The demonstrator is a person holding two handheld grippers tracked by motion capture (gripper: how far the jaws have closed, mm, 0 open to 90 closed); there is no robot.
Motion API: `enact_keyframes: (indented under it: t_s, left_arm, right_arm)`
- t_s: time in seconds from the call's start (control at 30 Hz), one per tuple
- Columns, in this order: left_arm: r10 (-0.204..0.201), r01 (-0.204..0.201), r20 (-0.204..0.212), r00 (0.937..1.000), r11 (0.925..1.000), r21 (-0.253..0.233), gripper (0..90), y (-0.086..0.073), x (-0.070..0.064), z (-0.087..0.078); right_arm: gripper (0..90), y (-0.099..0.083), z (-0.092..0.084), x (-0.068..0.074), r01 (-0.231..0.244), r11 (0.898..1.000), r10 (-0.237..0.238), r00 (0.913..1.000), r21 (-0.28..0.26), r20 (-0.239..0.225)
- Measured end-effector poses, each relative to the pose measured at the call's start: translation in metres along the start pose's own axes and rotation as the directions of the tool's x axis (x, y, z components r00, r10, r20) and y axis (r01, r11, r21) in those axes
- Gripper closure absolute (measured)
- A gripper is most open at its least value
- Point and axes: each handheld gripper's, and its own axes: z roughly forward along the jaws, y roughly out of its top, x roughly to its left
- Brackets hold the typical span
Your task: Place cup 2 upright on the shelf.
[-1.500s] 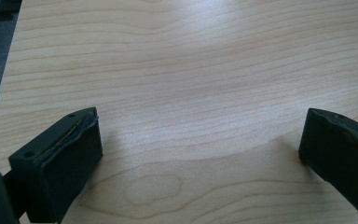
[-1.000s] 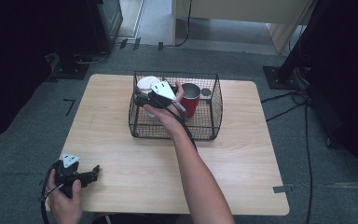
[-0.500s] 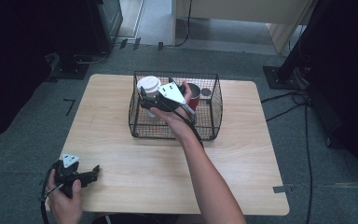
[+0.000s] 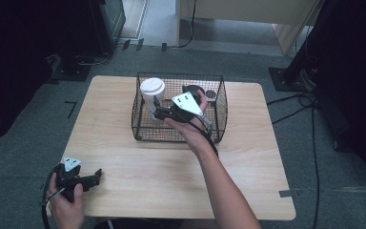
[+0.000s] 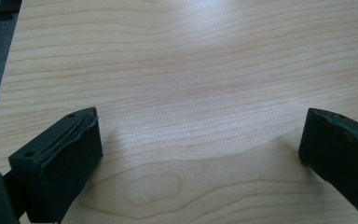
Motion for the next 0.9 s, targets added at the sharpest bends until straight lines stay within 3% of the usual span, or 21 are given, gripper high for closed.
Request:
enact_keyframes:
  t_s: [0.9]
  left_arm:
    - [0.001, -0.001, 0.0, 1.0, 1.0, -0.001, 0.0, 0.0, 0.0, 0.0]
  right_arm:
    - [0.0, -0.013, -0.06, -0.038, 0.005, 1.0, -0.005, 0.9989, -0.004, 0.047]
